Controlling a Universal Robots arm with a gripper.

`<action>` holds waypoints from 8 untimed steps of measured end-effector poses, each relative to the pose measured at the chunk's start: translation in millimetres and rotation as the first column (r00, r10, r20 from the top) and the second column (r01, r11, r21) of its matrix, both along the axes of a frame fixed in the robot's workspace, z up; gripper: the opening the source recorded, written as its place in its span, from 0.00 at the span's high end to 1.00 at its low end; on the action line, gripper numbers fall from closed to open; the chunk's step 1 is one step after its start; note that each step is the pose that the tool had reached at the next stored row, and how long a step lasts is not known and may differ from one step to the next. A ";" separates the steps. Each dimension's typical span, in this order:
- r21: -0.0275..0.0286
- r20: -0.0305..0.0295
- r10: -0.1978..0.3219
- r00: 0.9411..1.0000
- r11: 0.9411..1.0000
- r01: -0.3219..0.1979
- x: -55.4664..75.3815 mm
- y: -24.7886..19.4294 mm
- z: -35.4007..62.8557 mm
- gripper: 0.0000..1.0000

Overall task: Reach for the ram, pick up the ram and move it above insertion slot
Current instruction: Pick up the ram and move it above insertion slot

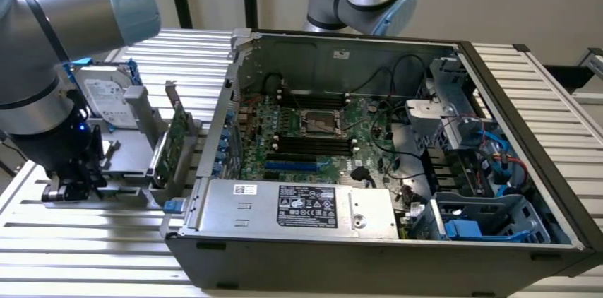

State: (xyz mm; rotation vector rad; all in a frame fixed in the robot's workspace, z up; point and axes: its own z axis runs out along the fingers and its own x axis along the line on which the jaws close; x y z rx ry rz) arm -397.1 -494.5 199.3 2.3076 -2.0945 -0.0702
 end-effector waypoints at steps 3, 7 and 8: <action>0.000 0.000 -0.014 1.000 1.000 0.014 0.0 0.7 -0.4 0.69; 0.000 0.000 -0.023 1.000 1.000 0.023 0.0 1.0 -0.5 0.69; 0.000 0.000 -0.023 1.000 1.000 0.023 0.0 1.0 -0.5 0.69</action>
